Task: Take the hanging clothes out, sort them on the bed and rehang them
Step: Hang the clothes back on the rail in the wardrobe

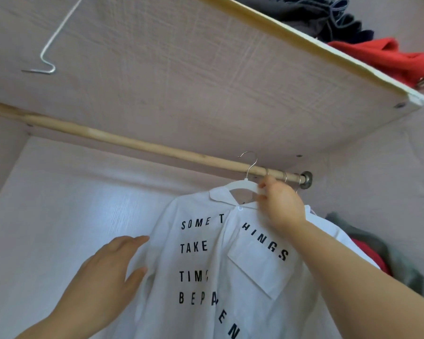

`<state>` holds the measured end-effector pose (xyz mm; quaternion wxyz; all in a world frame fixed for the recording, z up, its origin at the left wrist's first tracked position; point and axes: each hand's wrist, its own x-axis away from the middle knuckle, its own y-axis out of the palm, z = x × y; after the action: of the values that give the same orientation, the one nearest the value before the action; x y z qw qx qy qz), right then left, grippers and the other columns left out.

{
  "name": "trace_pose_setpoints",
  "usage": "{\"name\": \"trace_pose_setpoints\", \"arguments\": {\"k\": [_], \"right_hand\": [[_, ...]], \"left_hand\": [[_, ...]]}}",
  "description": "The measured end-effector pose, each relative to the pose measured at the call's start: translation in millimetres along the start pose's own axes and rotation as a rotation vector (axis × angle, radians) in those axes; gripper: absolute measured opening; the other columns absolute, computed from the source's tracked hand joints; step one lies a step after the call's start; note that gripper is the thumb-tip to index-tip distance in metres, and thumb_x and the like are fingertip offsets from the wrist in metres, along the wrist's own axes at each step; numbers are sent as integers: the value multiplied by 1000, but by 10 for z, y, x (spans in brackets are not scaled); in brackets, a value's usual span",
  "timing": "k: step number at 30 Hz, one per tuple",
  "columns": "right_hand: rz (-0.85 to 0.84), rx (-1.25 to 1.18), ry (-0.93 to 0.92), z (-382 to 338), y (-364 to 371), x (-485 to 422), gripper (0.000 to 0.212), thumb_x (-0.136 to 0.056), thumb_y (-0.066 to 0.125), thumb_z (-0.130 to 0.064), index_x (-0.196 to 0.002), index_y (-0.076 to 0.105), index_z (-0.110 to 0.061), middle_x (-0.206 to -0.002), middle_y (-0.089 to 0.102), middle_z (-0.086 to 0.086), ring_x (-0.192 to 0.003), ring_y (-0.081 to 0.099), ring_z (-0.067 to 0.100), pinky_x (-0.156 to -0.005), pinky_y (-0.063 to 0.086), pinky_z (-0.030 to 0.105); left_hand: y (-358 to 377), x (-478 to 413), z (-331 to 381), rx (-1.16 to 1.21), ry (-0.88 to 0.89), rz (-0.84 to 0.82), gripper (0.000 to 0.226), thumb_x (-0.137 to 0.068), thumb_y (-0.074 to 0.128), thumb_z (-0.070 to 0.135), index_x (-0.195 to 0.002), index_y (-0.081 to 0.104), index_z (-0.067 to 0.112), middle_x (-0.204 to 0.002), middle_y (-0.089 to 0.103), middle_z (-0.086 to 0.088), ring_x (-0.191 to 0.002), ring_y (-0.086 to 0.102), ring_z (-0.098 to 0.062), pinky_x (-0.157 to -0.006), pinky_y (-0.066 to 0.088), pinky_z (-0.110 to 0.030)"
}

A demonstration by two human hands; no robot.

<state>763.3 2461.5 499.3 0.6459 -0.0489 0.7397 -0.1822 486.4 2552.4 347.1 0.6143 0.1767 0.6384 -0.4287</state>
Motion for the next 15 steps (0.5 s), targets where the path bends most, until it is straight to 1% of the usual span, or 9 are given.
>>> {"name": "trace_pose_setpoints", "arguments": {"k": [1, 3, 7, 10, 15], "right_hand": [[0, -19, 0, 42, 25, 18, 30, -89, 48, -10, -118, 49, -14, -106, 61, 9, -96, 57, 31, -72, 48, 37], [-11, -34, -5, 125, 68, 75, 29, -88, 48, -13, -117, 49, -17, -108, 60, 7, -98, 56, 30, -73, 47, 36], [-4, 2, -54, 252, 146, 216, 24, -91, 48, -17, -114, 52, -17, -106, 60, 5, -94, 56, 28, -64, 38, 31], [27, 14, -80, 283, 164, 264, 25, -91, 49, -19, -115, 52, -17, -105, 60, 5, -92, 56, 29, -62, 32, 30], [27, 7, -87, 280, 148, 291, 30, -91, 50, -24, -121, 52, -18, -109, 61, 7, -97, 57, 29, -64, 33, 29]], "left_hand": [[25, 1, 2, -12, 2, -3, 52, -91, 43, 45, -139, 21, 44, -136, 31, 24, -123, 37, 4, -96, 29, -13], [68, 6, 6, -32, 8, -10, 53, -91, 43, 45, -139, 21, 44, -137, 30, 24, -124, 36, 4, -97, 29, -13], [138, 19, 54, -35, 6, -19, 52, -91, 43, 45, -139, 21, 45, -137, 30, 24, -125, 36, 3, -97, 28, -13], [185, 39, 110, -30, 13, -33, 52, -91, 43, 45, -139, 20, 45, -138, 30, 24, -125, 36, 2, -98, 29, -13], [237, 117, 205, 9, 5, -69, 52, -92, 43, 43, -140, 21, 43, -140, 30, 21, -127, 34, 1, -100, 27, -14]]}}
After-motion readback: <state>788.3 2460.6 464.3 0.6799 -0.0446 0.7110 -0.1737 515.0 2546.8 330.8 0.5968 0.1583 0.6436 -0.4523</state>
